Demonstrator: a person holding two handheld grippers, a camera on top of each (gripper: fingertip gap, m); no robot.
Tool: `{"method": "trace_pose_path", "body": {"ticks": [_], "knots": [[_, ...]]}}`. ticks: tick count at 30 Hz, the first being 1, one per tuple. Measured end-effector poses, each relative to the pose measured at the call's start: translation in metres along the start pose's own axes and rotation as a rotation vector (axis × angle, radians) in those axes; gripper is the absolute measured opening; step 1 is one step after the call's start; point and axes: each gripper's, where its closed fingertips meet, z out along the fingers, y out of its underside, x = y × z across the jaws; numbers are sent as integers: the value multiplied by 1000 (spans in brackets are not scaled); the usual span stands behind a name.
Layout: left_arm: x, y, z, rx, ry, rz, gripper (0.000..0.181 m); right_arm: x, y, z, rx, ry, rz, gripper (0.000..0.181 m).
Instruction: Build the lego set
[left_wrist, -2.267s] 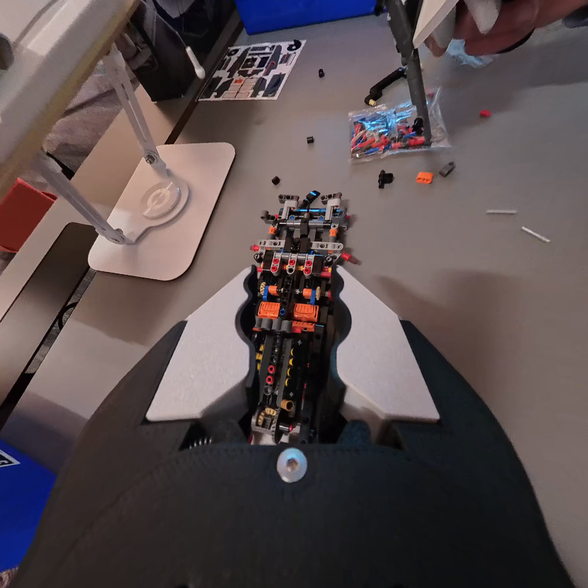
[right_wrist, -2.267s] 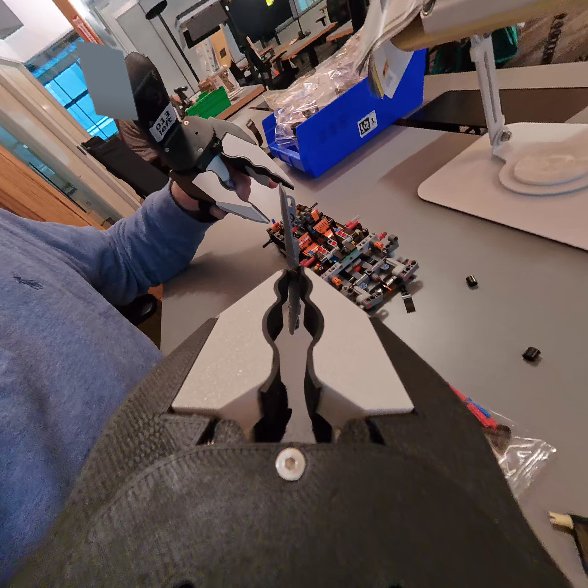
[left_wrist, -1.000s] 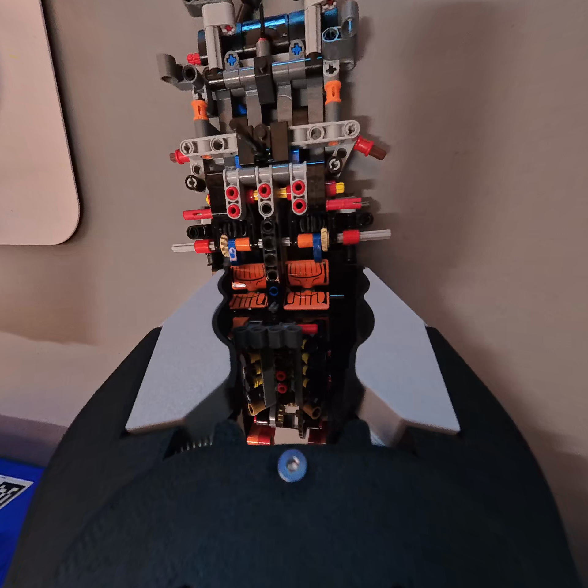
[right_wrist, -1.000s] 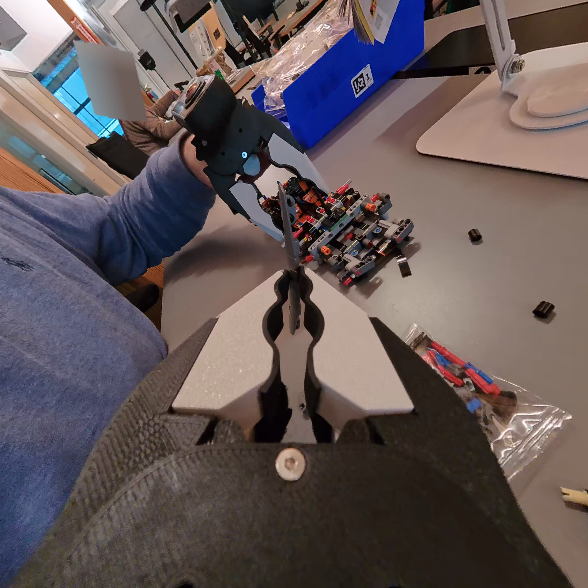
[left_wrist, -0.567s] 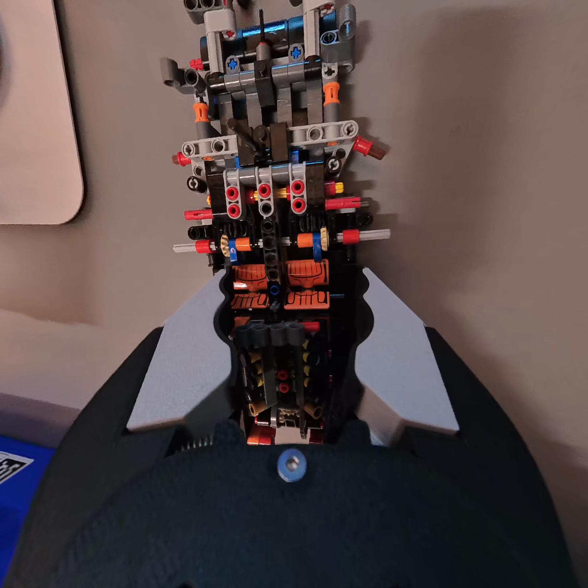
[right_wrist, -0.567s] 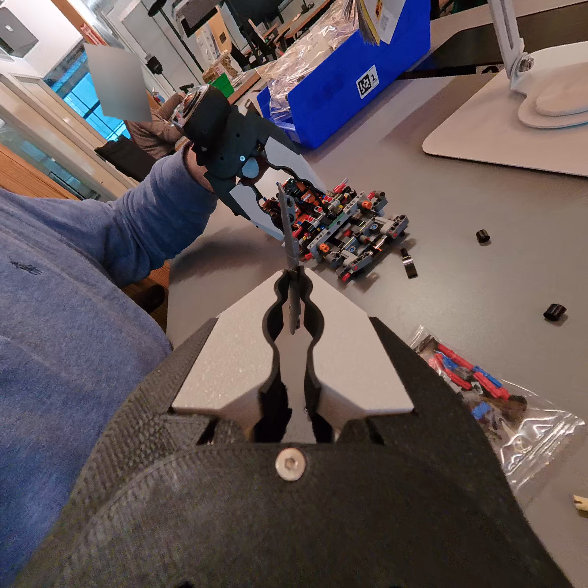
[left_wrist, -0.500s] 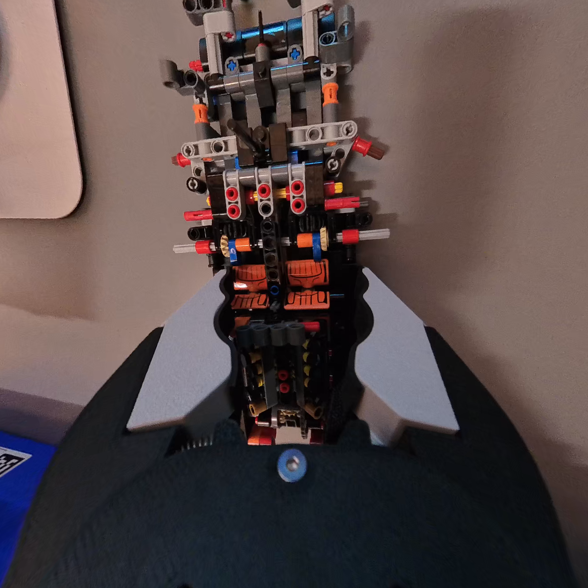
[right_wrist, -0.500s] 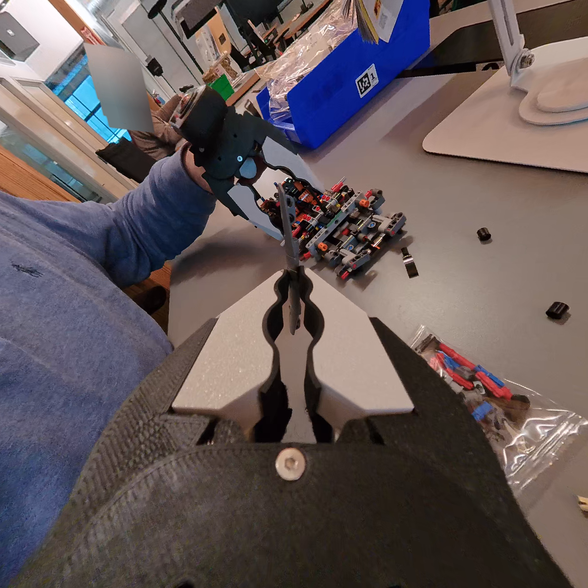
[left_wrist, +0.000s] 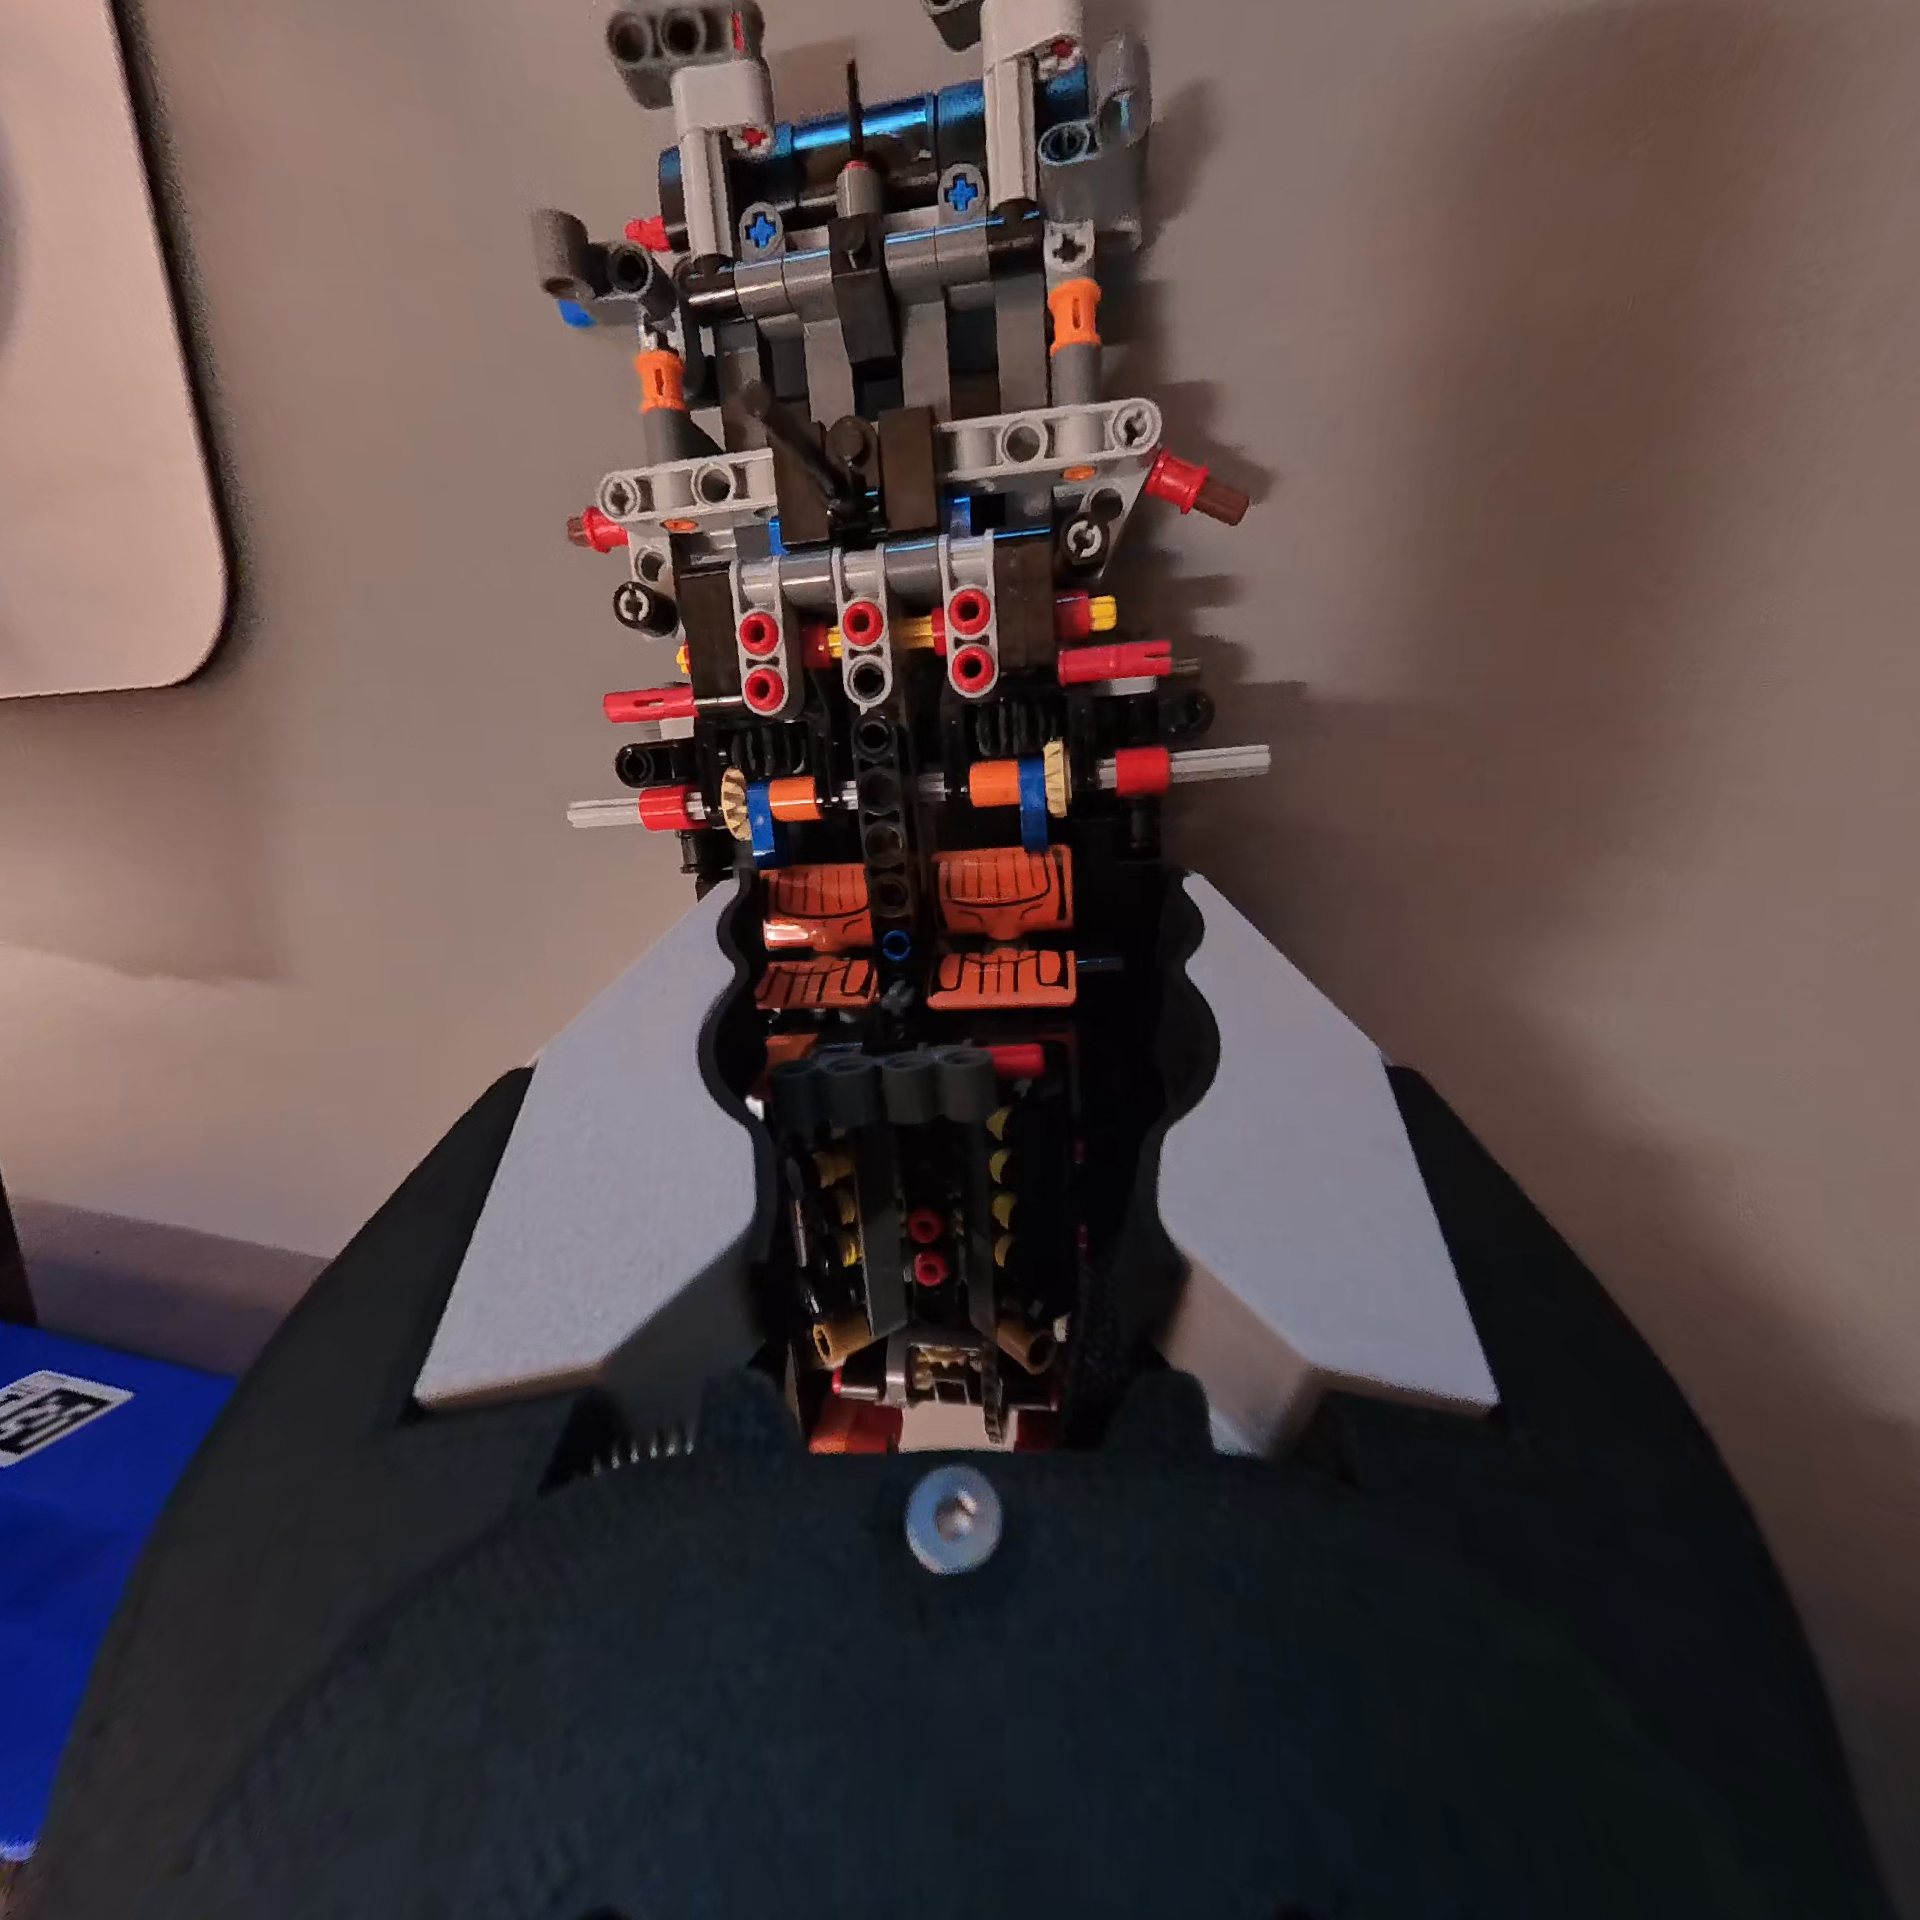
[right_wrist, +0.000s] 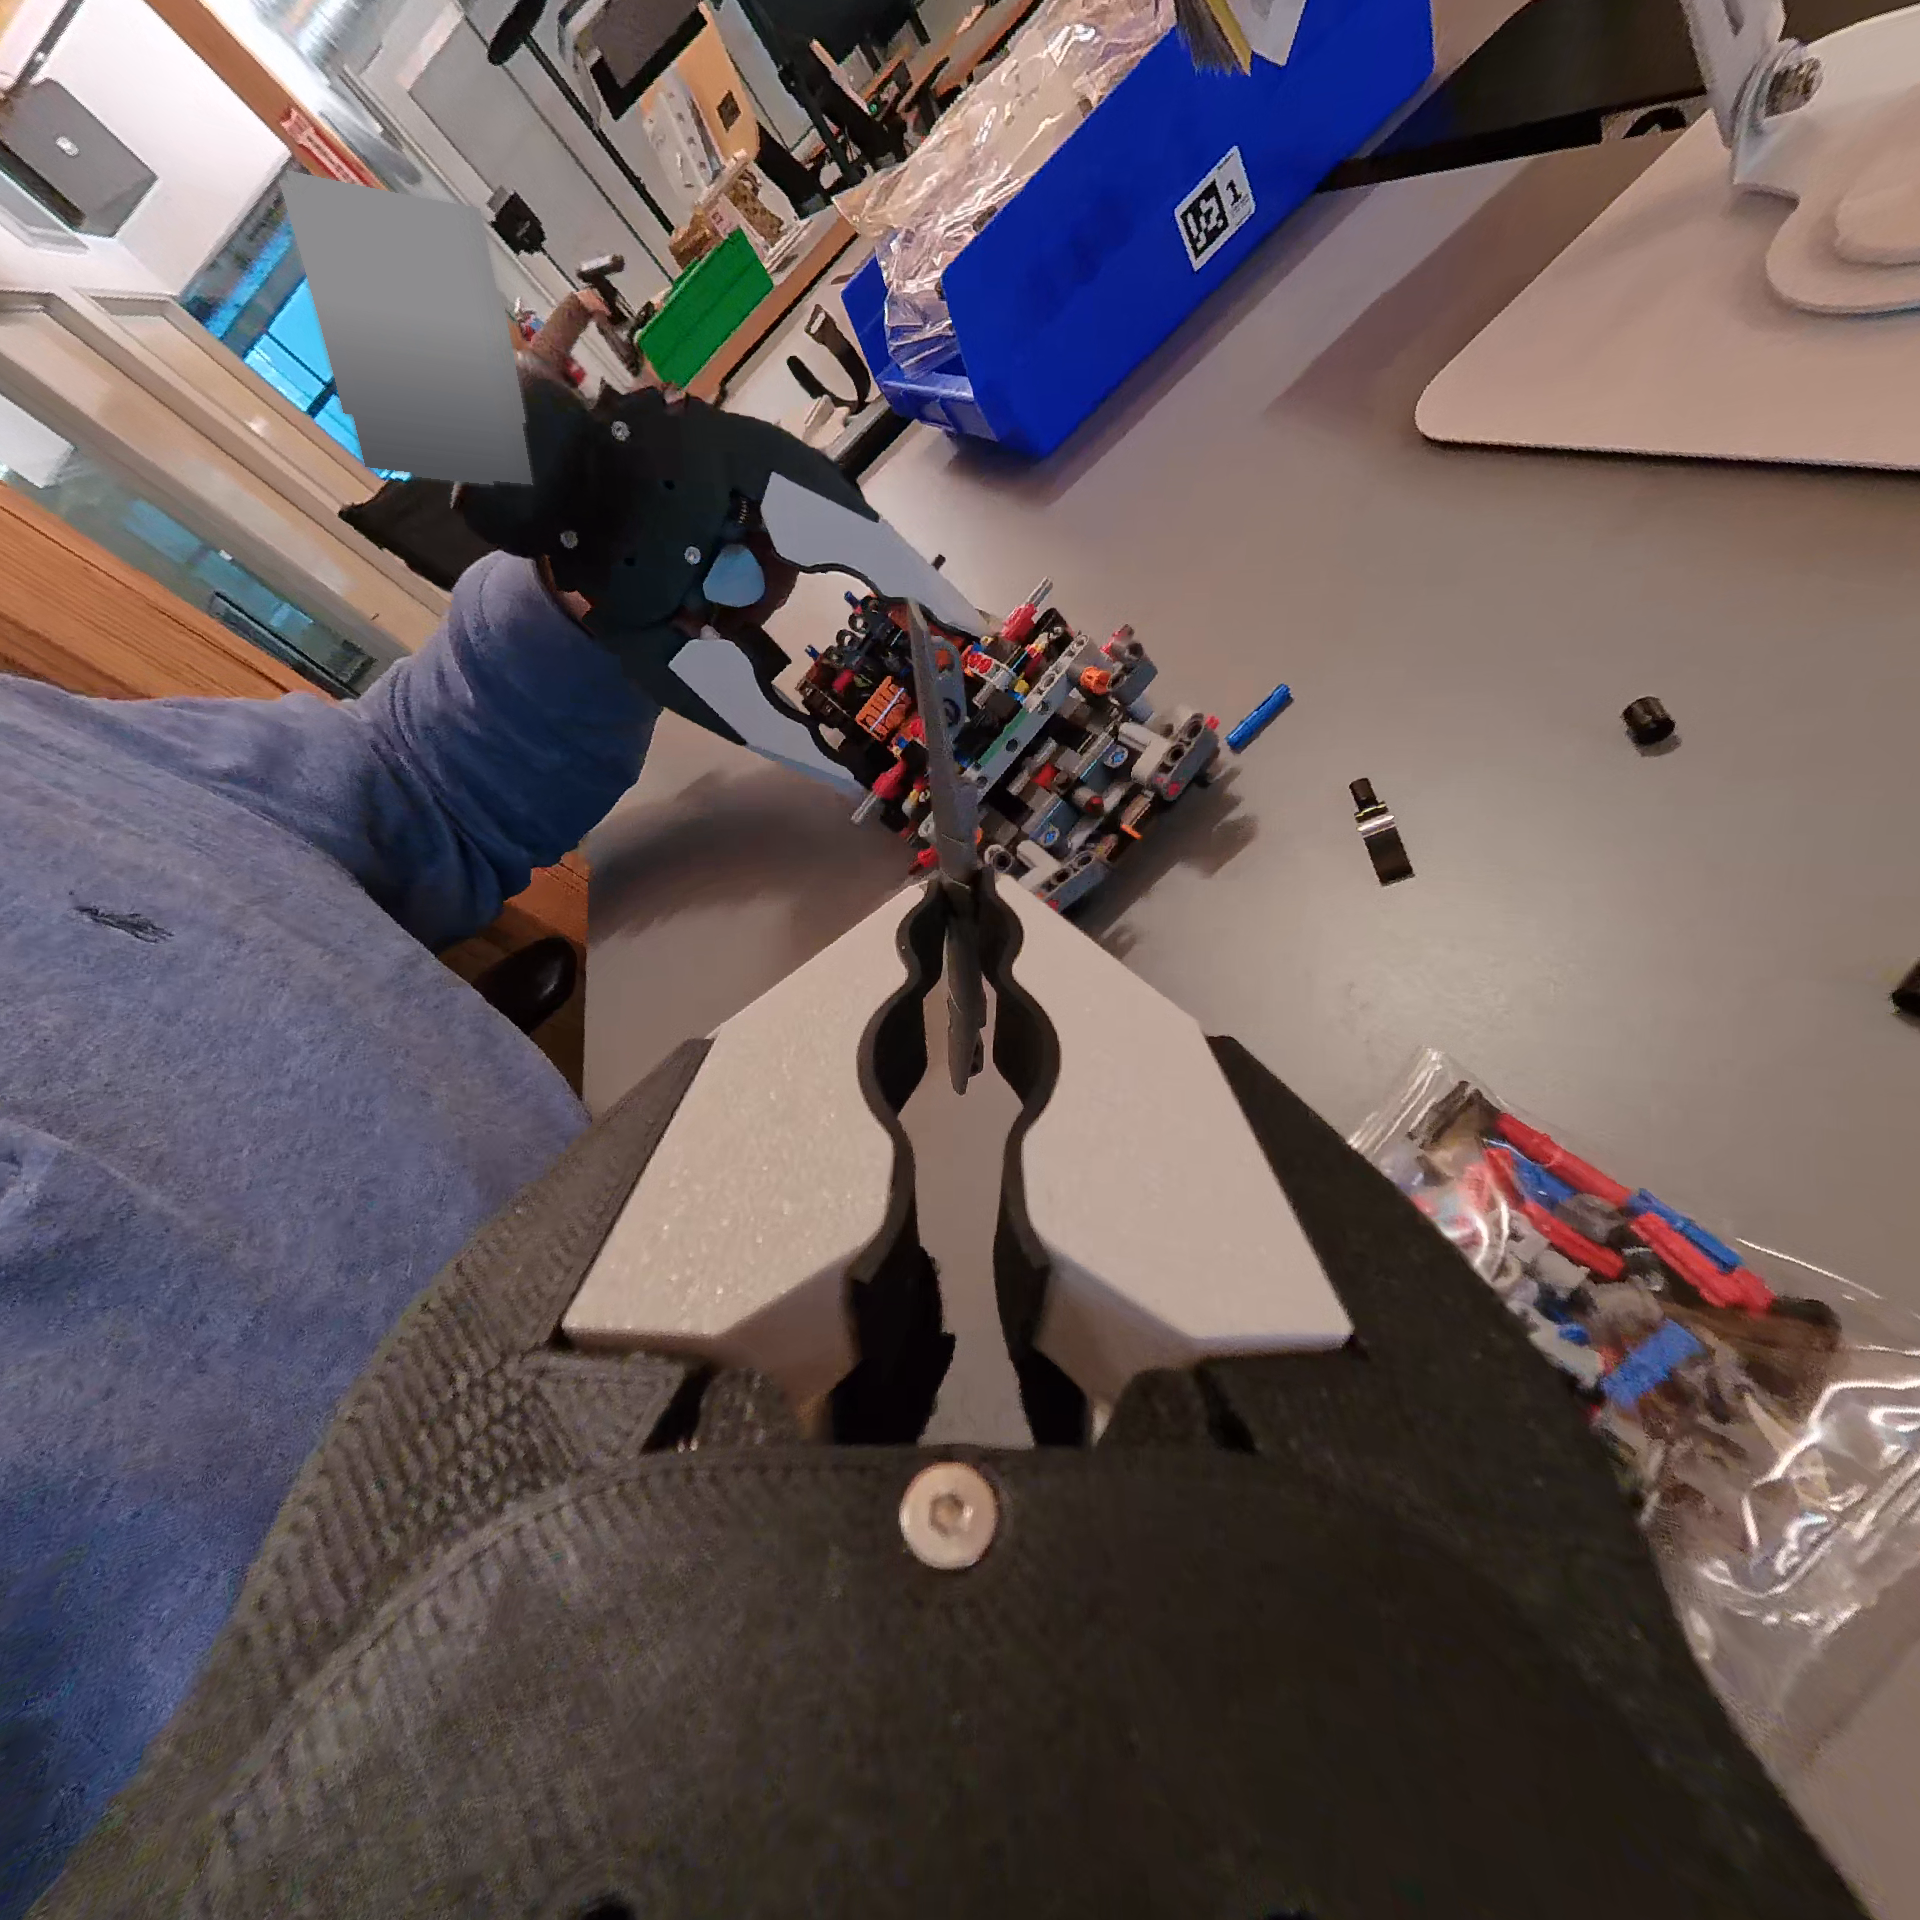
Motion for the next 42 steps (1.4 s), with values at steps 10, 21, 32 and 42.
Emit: {"method": "trace_pose_path", "body": {"ticks": [10, 21, 32, 42], "knots": [[17, 4, 1, 37, 40, 16, 73, -7, 11, 15, -51, -29, 31, 3], [0, 10, -29, 57, -71, -58, 76, -13, 13, 19, -56, -50, 43, 3], [27, -99, -35, 310, -158, 99, 28, -19, 10, 18, -43, -71, 44, 4], [37, -118, 6, 281, -190, 156, 7, -20, 16, 22, -54, -99, 46, 3]]}}
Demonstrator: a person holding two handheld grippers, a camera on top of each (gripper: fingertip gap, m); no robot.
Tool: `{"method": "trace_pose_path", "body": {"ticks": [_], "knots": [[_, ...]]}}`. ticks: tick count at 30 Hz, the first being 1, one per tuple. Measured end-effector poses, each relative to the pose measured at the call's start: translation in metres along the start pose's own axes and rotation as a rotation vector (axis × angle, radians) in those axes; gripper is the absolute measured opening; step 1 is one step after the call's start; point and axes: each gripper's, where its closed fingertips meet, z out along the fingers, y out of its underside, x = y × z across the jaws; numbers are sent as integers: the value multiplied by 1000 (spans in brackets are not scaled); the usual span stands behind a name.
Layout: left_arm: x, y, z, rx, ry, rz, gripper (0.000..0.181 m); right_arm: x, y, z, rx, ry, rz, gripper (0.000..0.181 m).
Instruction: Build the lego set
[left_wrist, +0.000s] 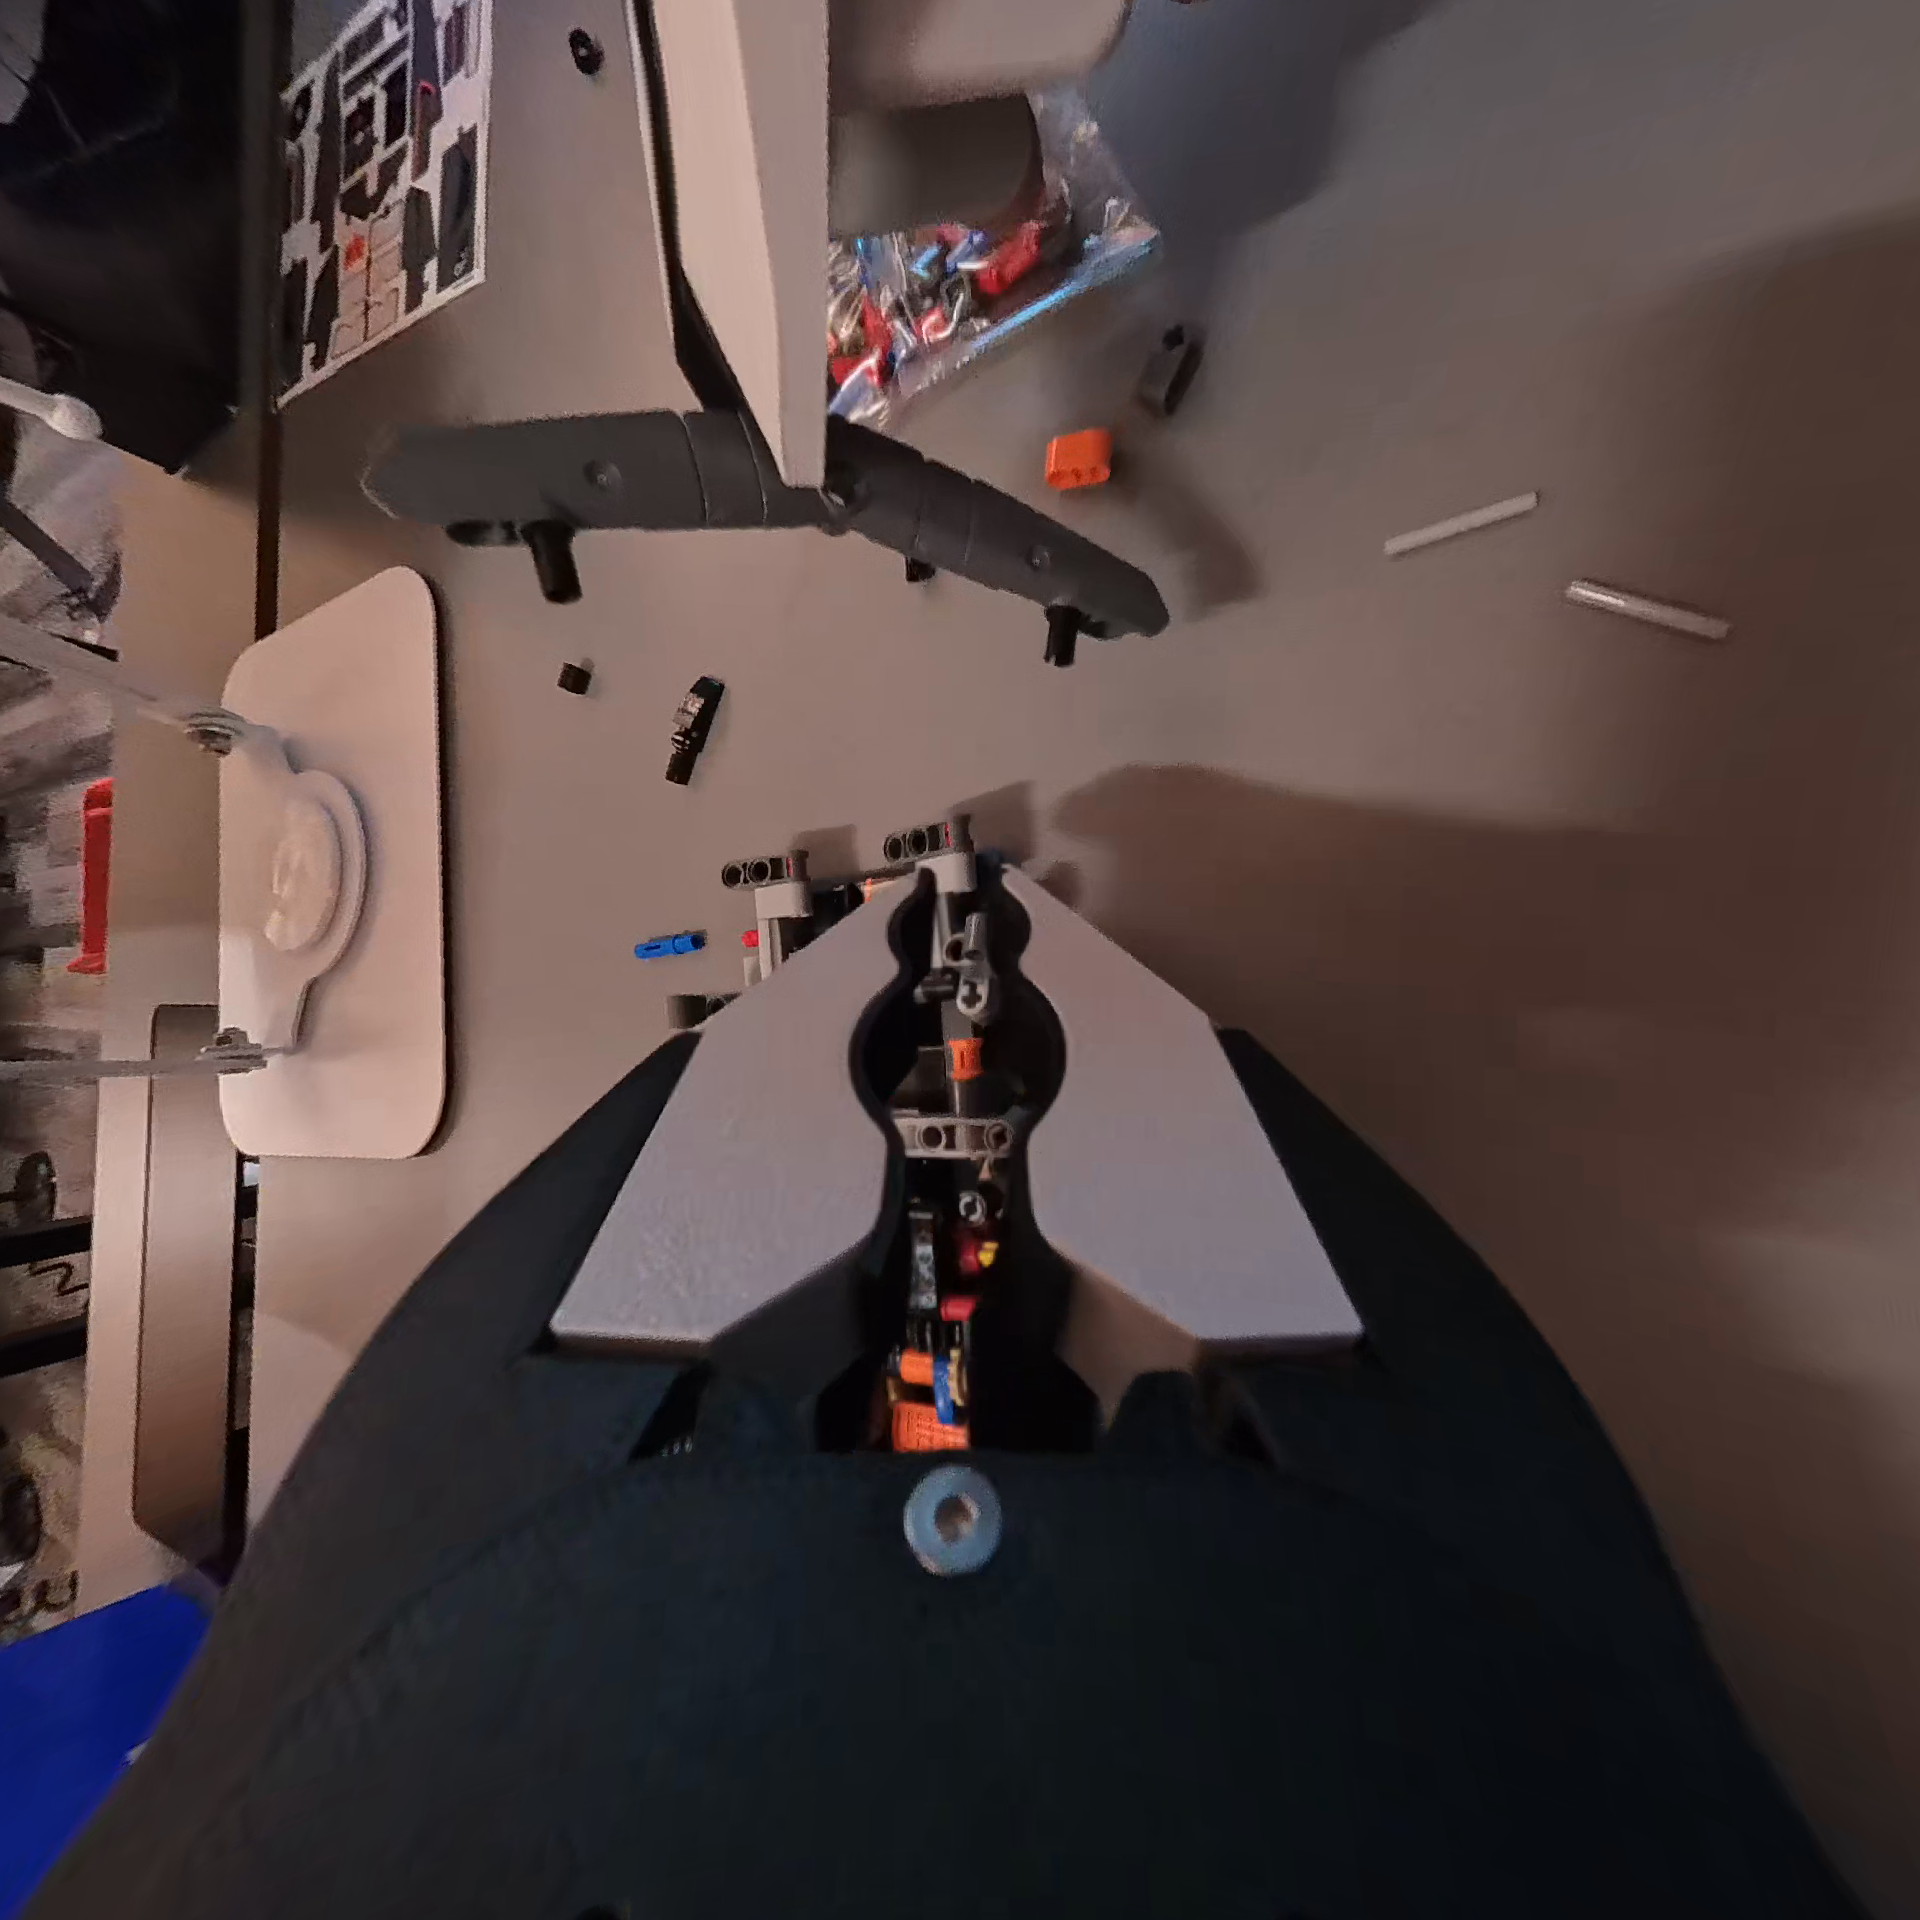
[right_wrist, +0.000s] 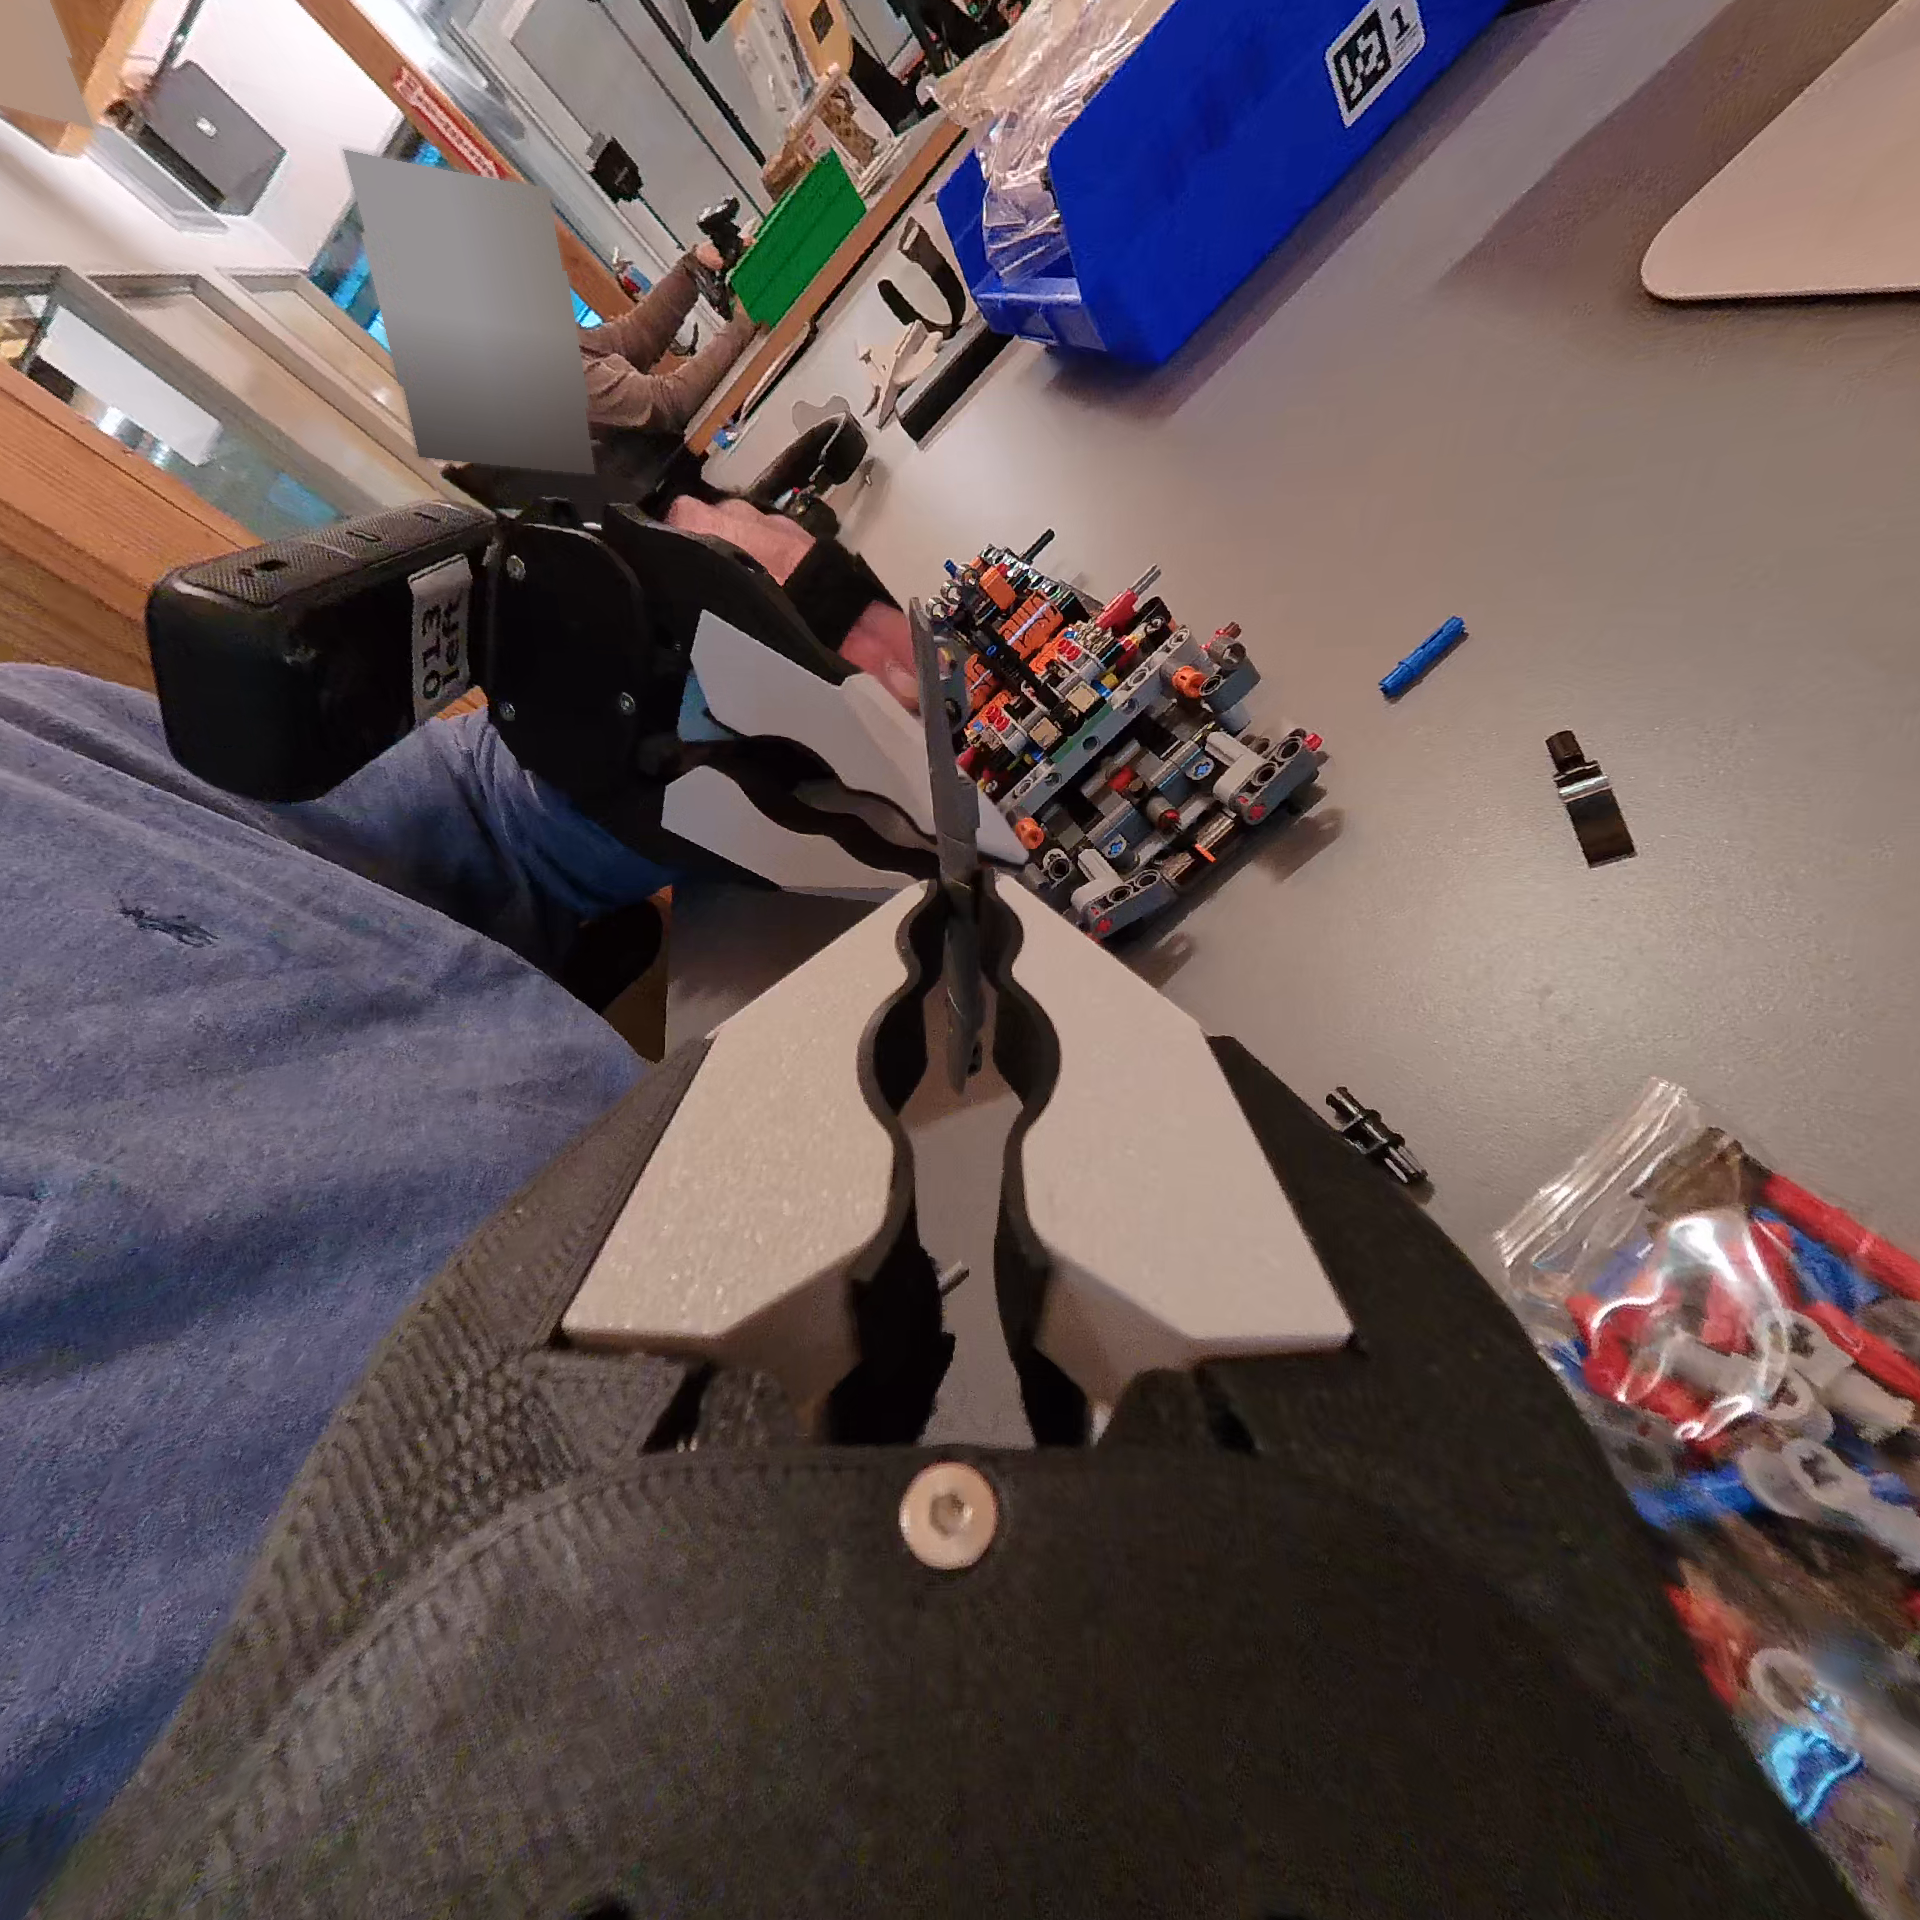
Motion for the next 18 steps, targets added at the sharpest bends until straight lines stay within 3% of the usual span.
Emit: {"method": "trace_pose_path", "body": {"ticks": [2, 15, 18], "knots": [[2, 0, 2, 1, 4, -6, 0, 0, 1, 1, -1, -6, 3, 3], [-2, 12, -4, 32, -57, -88, 0, 4, 2, -1, 1, -7, 13, 3], [-2, 13, -6, 41, -33, -121, 8, 4, 1, -1, 4, -9, 11, 3]]}}
